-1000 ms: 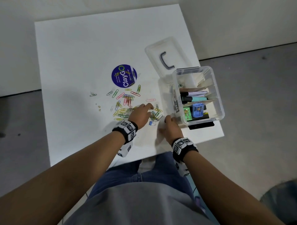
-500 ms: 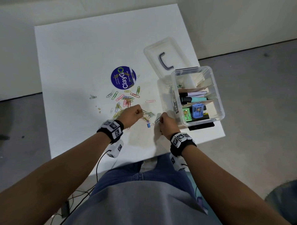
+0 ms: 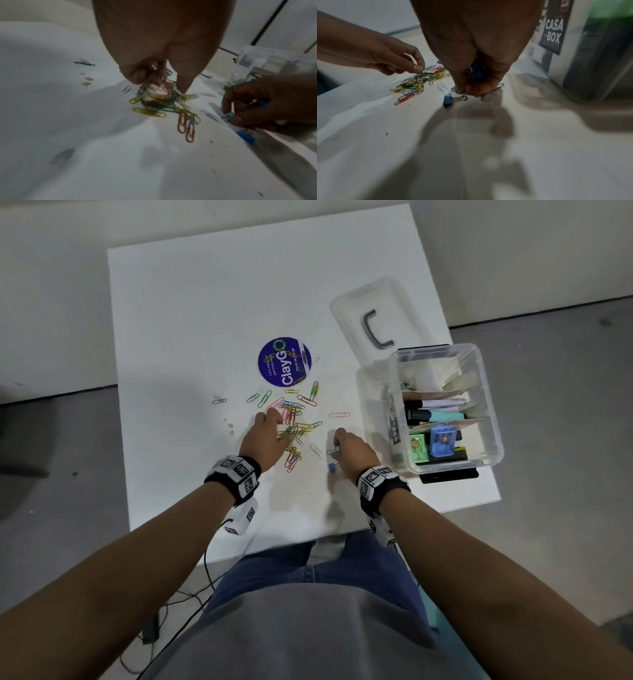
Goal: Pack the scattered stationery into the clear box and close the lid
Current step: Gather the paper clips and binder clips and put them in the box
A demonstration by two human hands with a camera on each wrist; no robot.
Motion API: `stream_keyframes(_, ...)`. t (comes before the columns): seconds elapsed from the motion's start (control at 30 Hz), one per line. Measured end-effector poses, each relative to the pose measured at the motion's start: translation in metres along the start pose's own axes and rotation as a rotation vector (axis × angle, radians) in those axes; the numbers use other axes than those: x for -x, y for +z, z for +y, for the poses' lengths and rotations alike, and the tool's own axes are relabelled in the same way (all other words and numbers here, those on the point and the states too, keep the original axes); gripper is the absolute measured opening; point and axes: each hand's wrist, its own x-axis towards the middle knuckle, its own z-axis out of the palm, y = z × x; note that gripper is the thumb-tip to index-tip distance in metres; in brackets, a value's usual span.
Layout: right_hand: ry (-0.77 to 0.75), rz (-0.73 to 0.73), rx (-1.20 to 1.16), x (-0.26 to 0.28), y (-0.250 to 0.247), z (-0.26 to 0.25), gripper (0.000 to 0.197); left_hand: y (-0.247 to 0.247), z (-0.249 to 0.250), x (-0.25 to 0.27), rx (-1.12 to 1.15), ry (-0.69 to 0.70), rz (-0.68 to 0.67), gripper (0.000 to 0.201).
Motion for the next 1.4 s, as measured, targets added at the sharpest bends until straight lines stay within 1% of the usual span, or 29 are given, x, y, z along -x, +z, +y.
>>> stream_keyframes(0.03,0.016,-0.010,0.003,0.000,-0.001,-0.001,0.022,0.003,0.004,0.003,-0.030,0.023,0.040,0.035)
stream_keyframes(0.07,0.026,-0.009,-0.011,-0.001,-0.001,0.000,0.023,0.008,0.009,0.007,-0.055,0.073,0.047,0.033)
stream_keyframes(0.1,0.060,-0.014,-0.039,0.000,-0.004,-0.002,0.023,0.014,0.017,0.011,-0.086,0.137,0.016,0.030)
stream_keyframes(0.17,0.107,0.015,-0.117,0.000,-0.008,-0.001,0.019,0.030,0.033,0.018,-0.165,0.264,-0.098,0.027)
stream_keyframes(0.2,0.117,0.045,-0.155,0.000,-0.009,0.000,0.018,0.038,0.041,0.022,-0.195,0.298,-0.152,0.029)
stream_keyframes(0.23,0.135,0.071,-0.174,0.002,-0.014,-0.002,0.017,0.046,0.048,0.023,-0.219,0.317,-0.188,0.031)
stream_keyframes(0.3,0.118,0.127,-0.204,0.005,-0.021,-0.003,0.012,0.058,0.059,0.025,-0.276,0.337,-0.208,0.034)
stream_keyframes(0.37,0.077,0.189,-0.216,0.011,-0.031,-0.006,0.013,0.063,0.066,0.025,-0.354,0.351,-0.226,0.031)
stream_keyframes(0.43,0.035,0.215,-0.312,0.018,-0.043,-0.010,0.013,0.062,0.068,0.022,-0.376,0.356,-0.254,0.025)
stream_keyframes(0.53,-0.027,0.248,-0.478,0.030,-0.073,-0.009,0.008,0.049,0.077,0.015,-0.214,0.293,-0.246,0.020)
stream_keyframes(0.6,-0.036,0.302,-0.570,0.036,-0.098,-0.005,0.007,0.032,0.091,0.009,-0.078,0.281,-0.216,0.019)
stream_keyframes(0.7,0.012,0.430,-0.664,0.039,-0.135,0.012,0.007,0.006,0.131,-0.002,0.195,0.300,-0.119,0.017)
stream_keyframes(0.77,0.071,0.497,-0.673,0.034,-0.154,0.026,0.008,-0.007,0.168,-0.012,0.311,0.312,-0.044,0.016)
stream_keyframes(0.8,0.098,0.508,-0.656,0.028,-0.161,0.034,0.008,-0.010,0.186,-0.017,0.332,0.325,-0.024,0.015)
stream_keyframes(0.87,0.139,0.462,-0.639,0.019,-0.173,0.041,0.015,-0.009,0.219,-0.029,0.331,0.353,-0.013,0.013)
stream_keyframes(0.93,0.166,0.410,-0.656,0.008,-0.179,0.048,0.021,-0.003,0.239,-0.040,0.275,0.354,-0.026,0.013)
stream_keyframes(0.97,0.167,0.391,-0.653,0.005,-0.182,0.049,0.025,0.000,0.244,-0.044,0.235,0.349,-0.036,0.017)
stream_keyframes(1.03,0.169,0.363,-0.643,0.002,-0.186,0.049,0.034,0.006,0.248,-0.047,0.153,0.340,-0.067,0.034)
stream_keyframes(1.1,0.174,0.348,-0.650,0.009,-0.190,0.043,0.038,0.007,0.248,-0.045,0.117,0.353,-0.083,0.047)
stream_keyframes(1.17,0.158,0.345,-0.587,0.013,-0.191,0.043,0.042,0.005,0.244,-0.042,0.167,0.371,-0.063,0.047)
stream_keyframes(1.23,0.107,0.400,-0.472,0.016,-0.190,0.038,0.043,0.000,0.232,-0.041,0.252,0.355,-0.009,0.043)
stream_keyframes(1.33,-0.040,0.540,-0.400,0.018,-0.180,0.018,0.038,-0.008,0.196,-0.042,0.283,0.286,0.064,0.038)
stream_keyframes(1.4,-0.143,0.535,-0.379,0.018,-0.160,0.000,0.033,-0.011,0.159,-0.042,0.221,0.217,0.054,0.037)
